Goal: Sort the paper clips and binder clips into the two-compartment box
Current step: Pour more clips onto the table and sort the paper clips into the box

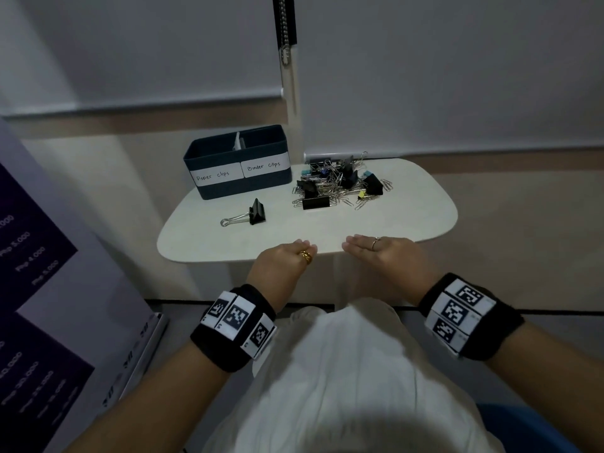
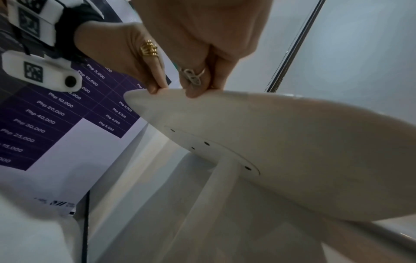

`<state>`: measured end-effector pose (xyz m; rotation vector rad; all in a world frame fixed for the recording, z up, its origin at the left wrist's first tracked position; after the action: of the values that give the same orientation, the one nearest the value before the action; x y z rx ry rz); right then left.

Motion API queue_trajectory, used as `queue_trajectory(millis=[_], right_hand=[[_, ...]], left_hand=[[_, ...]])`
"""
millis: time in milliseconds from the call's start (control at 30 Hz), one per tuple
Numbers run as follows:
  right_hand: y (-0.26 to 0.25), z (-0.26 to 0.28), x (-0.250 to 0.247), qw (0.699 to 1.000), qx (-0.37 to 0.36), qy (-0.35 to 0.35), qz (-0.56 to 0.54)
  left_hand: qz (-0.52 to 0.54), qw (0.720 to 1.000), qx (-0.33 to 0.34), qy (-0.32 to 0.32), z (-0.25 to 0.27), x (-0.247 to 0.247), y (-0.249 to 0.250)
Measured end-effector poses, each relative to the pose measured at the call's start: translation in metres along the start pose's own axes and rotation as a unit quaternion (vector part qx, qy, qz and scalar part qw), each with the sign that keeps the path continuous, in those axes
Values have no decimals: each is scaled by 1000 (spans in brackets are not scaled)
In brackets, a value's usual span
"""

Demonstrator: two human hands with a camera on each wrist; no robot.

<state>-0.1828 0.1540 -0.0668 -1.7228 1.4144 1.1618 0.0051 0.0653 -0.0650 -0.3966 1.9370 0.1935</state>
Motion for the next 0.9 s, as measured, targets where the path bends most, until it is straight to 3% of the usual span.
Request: queue_trajectory(millis=[67, 167, 233, 300, 433, 533, 667, 767, 900], right_hand=[[-1, 6, 1, 998, -7, 35, -44], [-2, 8, -2, 995, 5, 55, -80], [-3, 6, -6, 992, 25, 73, -104], [0, 0, -11, 979, 70, 85, -174], [10, -35, -27, 942, 167, 99, -275], [5, -94, -50, 952, 129, 96, -260], [-7, -205, -62, 940, 137, 81, -301], [-13, -283, -45, 934, 162, 42, -316], [-13, -346, -8, 952, 172, -48, -247]], left_hand=[[36, 999, -20, 15, 2, -2, 6], [105, 986, -115, 62, 2, -6, 2], [133, 984, -84, 78, 1, -13, -4], [149, 979, -79, 114, -1, -28, -17], [145, 954, -178, 192, -21, -71, -59], [122, 934, -245, 231, -47, -102, -103], [88, 922, -322, 195, -82, -120, -176], [80, 909, -378, 157, -103, -113, -211], [122, 864, -468, 138, -114, -97, -247]])
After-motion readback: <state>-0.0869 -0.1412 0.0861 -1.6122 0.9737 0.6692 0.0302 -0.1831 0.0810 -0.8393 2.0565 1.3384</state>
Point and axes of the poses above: each hand's wrist, its own z-axis away from the middle knuckle, its own x-axis out of the palm, y = z × x, the point moved 1 cm from there along -z, towards the middle knuckle, and after that the axes turned 4 degrees about x, right-handed, at the moved point
